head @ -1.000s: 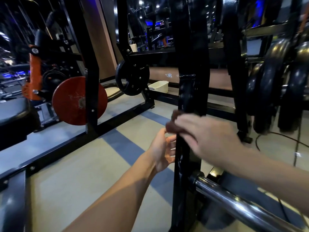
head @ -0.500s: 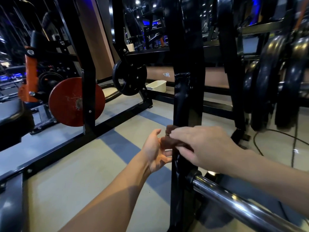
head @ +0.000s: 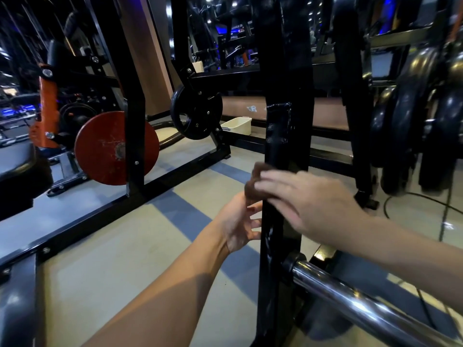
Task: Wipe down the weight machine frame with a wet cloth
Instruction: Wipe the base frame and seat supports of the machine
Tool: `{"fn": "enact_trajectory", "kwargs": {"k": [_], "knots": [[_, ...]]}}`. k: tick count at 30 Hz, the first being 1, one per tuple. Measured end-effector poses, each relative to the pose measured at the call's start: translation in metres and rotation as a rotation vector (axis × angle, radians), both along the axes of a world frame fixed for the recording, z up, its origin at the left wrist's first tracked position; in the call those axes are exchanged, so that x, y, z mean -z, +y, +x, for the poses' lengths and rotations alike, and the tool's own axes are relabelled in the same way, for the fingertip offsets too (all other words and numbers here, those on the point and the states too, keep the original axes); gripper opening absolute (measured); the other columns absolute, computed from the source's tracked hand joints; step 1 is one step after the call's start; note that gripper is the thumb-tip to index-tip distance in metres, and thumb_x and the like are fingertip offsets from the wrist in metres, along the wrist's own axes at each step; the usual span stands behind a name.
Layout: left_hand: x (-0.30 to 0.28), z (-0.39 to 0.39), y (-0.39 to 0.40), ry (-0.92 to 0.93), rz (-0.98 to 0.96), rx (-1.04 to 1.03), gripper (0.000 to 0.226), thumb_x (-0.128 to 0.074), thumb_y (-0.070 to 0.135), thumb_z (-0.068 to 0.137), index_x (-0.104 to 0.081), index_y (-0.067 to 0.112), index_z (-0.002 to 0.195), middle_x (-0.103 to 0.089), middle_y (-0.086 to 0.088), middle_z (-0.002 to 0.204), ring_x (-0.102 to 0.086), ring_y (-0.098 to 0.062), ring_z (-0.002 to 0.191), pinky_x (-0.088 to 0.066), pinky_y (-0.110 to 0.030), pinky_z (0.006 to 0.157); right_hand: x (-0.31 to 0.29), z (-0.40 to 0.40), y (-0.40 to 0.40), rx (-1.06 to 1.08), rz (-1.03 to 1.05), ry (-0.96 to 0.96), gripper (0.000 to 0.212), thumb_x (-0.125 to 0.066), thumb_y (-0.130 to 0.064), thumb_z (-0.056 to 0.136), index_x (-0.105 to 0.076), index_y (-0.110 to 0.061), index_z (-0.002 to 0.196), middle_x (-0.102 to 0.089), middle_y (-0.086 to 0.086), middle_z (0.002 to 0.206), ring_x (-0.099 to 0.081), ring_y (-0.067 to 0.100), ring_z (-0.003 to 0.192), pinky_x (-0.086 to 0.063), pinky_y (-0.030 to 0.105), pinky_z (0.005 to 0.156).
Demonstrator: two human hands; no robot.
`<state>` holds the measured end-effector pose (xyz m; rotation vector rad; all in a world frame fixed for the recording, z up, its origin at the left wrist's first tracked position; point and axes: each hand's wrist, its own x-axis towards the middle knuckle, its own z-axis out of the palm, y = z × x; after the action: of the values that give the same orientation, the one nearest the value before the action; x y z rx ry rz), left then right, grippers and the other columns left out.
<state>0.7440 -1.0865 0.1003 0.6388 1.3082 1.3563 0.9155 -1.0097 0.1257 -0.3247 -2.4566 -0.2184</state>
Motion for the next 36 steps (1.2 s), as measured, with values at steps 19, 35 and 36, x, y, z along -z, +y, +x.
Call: {"fn": "enact_trajectory", "kwargs": {"k": [19, 35, 36], "knots": [[-0.003, 0.002, 0.000, -0.061, -0.056, -0.108, 0.084, -0.028, 0.076, 0.098, -0.070, 0.008, 0.125, -0.070, -0.020, 0.112, -0.069, -0.032, 0.091, -0.054, -0.053, 0.090, -0.039, -0.010, -0.022, 0.055, -0.086, -0.307, 0.035, -0.044, -0.046, 0.103, -0.052, -0.053, 0.137, -0.058, -0.025, 0.139, -0.058, 0.011, 0.125, -0.053, 0.039, 0.095], [-0.005, 0.002, 0.001, -0.046, -0.052, -0.158, 0.083, -0.026, 0.075, 0.098, -0.069, 0.010, 0.126, -0.074, -0.018, 0.117, -0.071, -0.038, 0.106, -0.052, -0.057, 0.098, -0.044, -0.001, 0.002, -0.093, -0.123, -0.320, 0.035, -0.048, -0.046, 0.104, -0.056, -0.046, 0.138, -0.060, -0.026, 0.132, -0.057, 0.001, 0.118, -0.050, 0.028, 0.095], [-0.005, 0.002, 0.001, -0.051, -0.051, -0.157, 0.083, -0.027, 0.075, 0.098, -0.069, 0.010, 0.127, -0.074, -0.017, 0.117, -0.071, -0.038, 0.103, -0.053, -0.055, 0.095, -0.047, -0.001, 0.005, -0.080, -0.072, -0.242, 0.036, -0.048, -0.046, 0.103, -0.057, -0.045, 0.138, -0.060, -0.025, 0.132, -0.058, 0.002, 0.117, -0.051, 0.027, 0.092]]}}
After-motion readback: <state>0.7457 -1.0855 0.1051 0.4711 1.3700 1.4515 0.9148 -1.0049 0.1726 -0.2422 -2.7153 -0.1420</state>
